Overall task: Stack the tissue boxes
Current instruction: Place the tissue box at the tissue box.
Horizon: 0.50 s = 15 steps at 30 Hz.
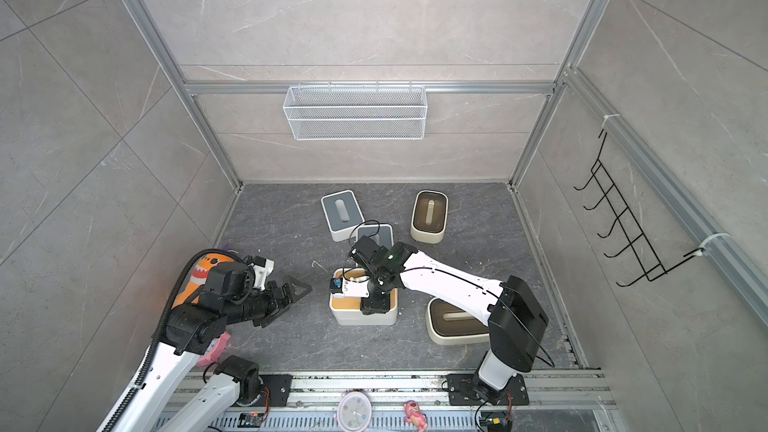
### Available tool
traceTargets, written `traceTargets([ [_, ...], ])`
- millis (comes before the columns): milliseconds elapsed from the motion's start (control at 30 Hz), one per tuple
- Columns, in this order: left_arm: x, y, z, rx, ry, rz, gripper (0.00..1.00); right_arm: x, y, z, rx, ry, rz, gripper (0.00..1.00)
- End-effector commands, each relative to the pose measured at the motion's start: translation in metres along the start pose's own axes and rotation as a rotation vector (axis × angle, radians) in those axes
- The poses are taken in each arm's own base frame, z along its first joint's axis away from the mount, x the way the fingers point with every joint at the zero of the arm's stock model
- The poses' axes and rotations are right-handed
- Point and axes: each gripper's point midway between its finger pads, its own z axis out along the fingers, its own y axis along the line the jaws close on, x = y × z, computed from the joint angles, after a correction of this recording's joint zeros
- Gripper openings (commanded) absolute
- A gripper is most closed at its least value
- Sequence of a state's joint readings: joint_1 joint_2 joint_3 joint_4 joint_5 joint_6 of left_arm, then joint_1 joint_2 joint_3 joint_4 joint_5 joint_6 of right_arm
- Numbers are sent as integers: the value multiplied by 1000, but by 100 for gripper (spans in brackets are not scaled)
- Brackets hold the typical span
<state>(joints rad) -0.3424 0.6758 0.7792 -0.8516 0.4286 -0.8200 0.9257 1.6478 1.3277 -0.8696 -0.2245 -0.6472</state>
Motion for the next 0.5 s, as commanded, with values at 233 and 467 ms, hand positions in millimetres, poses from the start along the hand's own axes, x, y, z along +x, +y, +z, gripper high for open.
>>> traceTargets([
  [233, -1, -5, 0, 24, 0, 32, 100, -4, -1, 2, 17, -18, -2, 45],
  [467, -2, -7, 1, 31, 2, 35, 100, -2, -4, 4, 26, -6, 5, 44],
])
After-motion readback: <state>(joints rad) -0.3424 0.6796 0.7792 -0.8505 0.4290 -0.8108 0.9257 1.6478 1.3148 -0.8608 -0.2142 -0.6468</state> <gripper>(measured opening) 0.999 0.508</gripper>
